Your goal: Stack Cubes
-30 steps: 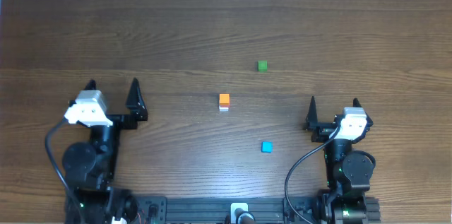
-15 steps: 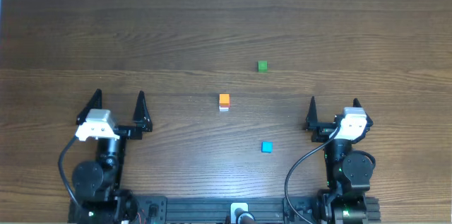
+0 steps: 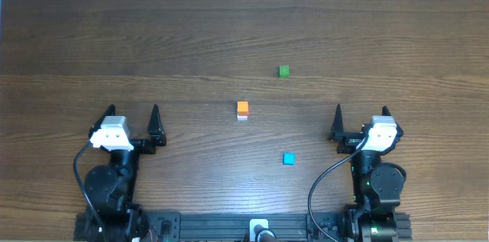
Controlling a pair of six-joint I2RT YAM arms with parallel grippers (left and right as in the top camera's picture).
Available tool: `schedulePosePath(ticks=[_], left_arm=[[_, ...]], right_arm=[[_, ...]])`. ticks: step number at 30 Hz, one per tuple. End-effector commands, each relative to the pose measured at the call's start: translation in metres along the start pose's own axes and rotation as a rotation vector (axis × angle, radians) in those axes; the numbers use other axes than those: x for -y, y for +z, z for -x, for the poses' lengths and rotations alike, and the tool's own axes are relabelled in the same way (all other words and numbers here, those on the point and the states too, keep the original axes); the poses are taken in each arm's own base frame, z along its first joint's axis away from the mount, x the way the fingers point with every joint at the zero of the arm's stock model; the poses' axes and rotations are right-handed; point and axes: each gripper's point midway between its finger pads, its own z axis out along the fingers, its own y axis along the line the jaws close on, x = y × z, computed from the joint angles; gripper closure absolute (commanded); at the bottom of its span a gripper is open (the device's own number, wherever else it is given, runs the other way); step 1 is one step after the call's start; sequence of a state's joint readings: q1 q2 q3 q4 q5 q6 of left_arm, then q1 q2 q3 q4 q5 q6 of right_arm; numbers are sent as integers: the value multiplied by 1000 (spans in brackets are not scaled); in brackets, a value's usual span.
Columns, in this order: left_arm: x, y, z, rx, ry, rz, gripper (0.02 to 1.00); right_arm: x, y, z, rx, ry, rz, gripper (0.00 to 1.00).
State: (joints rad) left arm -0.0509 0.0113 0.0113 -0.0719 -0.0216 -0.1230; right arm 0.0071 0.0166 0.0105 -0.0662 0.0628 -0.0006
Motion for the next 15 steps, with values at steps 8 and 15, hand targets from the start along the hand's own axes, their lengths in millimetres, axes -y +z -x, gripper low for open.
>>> schedulePosePath(ticks=[8, 15], left_arm=[[3, 0, -1, 1, 15, -15, 18], [3, 0, -1, 1, 15, -15, 18]], right_arm=[[4, 0, -2, -1, 0, -19, 7], [4, 0, -2, -1, 0, -19, 7]])
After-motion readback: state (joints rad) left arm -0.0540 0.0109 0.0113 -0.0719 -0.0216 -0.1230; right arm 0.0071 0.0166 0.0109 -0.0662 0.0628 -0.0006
